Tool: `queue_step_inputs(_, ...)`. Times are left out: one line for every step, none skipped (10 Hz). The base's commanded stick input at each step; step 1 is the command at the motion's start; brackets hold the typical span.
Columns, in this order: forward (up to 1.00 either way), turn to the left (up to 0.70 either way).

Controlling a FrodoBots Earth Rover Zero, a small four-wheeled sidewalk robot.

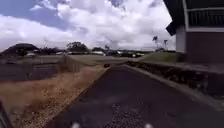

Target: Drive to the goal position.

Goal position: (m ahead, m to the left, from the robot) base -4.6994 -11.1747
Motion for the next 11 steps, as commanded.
queue_step_inputs(0.0,-0.7)
queue_step_inputs(0.0,-0.7)
queue_step_inputs(0.0,-0.7)
queue_step_inputs(0.0,-0.7)
queue_step_inputs(0.0,-0.7)
queue_step_inputs(0.0,-0.7)
queue_step_inputs(0.0,-0.7)
queue_step_inputs(0.0,-0.7)
queue_step_inputs(0.0,-0.7)
queue_step_inputs(0.0,-0.7)
queue_step_inputs(0.0,-0.7)
